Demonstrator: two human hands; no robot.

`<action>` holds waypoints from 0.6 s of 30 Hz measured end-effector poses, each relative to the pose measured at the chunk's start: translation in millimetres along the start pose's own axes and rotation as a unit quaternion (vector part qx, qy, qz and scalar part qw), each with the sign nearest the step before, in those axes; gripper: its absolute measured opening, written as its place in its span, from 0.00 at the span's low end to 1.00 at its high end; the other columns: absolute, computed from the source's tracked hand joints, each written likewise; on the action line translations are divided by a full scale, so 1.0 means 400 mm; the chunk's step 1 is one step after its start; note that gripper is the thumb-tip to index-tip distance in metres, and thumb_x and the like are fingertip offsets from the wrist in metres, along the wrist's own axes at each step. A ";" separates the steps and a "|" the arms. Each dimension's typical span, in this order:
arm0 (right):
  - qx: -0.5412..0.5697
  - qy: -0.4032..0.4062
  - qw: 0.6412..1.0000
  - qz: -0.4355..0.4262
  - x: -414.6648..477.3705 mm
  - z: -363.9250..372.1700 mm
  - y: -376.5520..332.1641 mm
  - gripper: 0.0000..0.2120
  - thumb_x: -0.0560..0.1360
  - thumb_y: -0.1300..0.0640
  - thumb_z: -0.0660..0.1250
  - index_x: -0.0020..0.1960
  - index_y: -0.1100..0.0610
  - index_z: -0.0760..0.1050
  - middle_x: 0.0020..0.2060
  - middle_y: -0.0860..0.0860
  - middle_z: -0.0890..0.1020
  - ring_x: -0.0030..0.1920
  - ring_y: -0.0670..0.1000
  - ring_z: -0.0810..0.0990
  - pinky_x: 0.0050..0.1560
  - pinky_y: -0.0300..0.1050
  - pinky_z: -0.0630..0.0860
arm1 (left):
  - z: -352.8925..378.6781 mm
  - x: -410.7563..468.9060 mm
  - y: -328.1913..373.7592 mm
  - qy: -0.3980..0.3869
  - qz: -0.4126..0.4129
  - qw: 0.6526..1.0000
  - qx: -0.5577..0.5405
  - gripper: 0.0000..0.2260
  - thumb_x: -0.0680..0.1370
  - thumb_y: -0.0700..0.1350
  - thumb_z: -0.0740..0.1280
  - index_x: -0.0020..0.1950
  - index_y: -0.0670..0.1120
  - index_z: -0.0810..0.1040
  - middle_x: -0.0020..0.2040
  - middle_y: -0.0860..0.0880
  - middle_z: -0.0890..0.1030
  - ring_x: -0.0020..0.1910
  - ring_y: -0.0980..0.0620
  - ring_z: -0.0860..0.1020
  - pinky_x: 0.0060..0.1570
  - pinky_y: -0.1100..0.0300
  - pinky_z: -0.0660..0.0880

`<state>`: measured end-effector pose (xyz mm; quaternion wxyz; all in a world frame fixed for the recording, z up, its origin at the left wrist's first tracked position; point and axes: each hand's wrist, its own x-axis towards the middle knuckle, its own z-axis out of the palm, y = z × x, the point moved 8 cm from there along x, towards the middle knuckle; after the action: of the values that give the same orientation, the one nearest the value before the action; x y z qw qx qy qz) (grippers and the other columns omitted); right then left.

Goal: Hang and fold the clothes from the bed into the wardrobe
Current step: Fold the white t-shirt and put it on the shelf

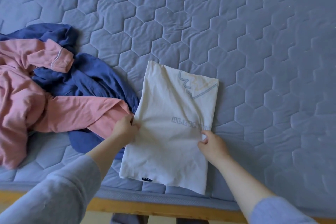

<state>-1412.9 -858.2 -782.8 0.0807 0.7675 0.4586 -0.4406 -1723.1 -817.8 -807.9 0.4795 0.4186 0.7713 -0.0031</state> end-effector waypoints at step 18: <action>0.247 0.141 0.958 0.025 0.153 -0.151 -0.052 0.13 0.74 0.50 0.70 0.52 0.57 0.73 0.50 0.54 0.81 0.48 0.56 0.79 0.43 0.43 0.68 | -0.046 0.143 0.229 0.012 0.010 0.990 -0.140 0.22 0.79 0.56 0.61 0.62 0.40 0.73 0.52 0.43 0.78 0.48 0.43 0.78 0.48 0.54 0.74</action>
<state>-1380.9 -775.7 -786.6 -0.1659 0.8289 0.3230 -0.4255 -1688.2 -714.1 -804.1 0.5242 0.3553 0.7654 0.1143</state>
